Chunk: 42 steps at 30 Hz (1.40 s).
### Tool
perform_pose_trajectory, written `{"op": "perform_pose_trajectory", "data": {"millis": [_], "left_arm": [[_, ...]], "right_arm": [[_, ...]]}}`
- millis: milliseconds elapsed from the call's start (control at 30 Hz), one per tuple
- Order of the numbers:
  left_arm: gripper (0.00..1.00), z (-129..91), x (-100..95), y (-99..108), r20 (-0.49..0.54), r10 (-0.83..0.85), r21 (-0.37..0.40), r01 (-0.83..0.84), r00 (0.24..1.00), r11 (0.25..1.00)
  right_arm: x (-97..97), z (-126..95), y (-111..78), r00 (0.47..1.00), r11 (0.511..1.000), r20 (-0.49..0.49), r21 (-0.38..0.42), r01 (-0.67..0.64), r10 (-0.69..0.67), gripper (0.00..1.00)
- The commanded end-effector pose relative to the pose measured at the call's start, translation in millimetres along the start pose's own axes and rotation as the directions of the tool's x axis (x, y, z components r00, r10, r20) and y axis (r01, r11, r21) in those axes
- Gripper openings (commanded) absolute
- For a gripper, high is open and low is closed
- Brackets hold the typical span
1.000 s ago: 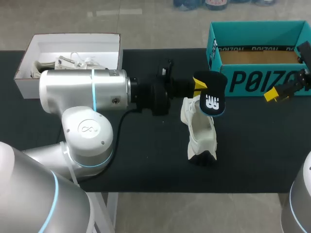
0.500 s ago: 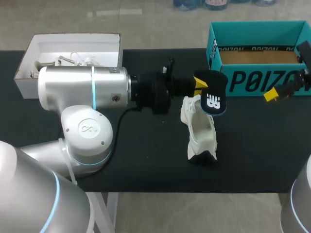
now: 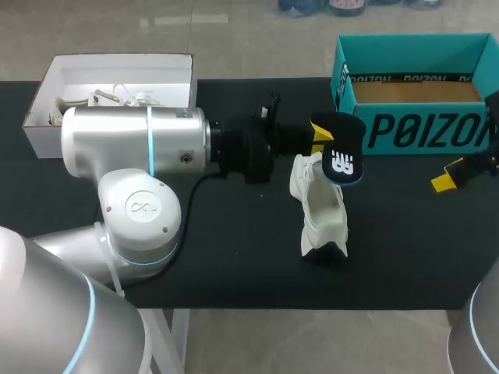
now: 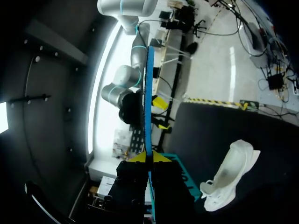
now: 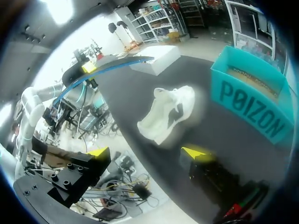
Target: Take the shoe out of the shoebox, open the shoe tongue, remove and reinsert the insole, then place the shoe into the shoebox
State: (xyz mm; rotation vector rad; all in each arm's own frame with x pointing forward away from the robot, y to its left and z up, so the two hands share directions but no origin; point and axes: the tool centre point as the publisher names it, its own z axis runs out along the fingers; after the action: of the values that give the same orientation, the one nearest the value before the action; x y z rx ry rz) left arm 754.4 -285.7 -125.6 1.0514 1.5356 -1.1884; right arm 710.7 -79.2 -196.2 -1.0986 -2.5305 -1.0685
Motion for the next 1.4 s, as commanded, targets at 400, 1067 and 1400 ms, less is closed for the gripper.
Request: {"op": "perform_pose_trajectory", "data": {"millis": [400, 1067, 1400], "left_arm": [[0.0, 1, -0.8, -1, -0.003, 0.001, -0.002, -0.001, 1.0, 1.0], [0.0, 1, -0.8, -1, -0.003, 0.001, -0.002, -0.001, 1.0, 1.0], [0.0, 3, 29.5, -11, -0.085, -0.122, 0.04, 0.126, 0.989, 0.991]], "right_arm": [[32.5, -13, -24.8, 0.967, 0.997, 0.244, 0.032, 0.068, -0.074, 1.0], [35.7, -12, -20.4, 0.963, 0.995, 0.25, 0.04, 0.094, -0.101, 1.0], [35.7, -12, -20.4, 0.963, 0.995, 0.25, 0.04, 0.094, -0.101, 1.0]]}}
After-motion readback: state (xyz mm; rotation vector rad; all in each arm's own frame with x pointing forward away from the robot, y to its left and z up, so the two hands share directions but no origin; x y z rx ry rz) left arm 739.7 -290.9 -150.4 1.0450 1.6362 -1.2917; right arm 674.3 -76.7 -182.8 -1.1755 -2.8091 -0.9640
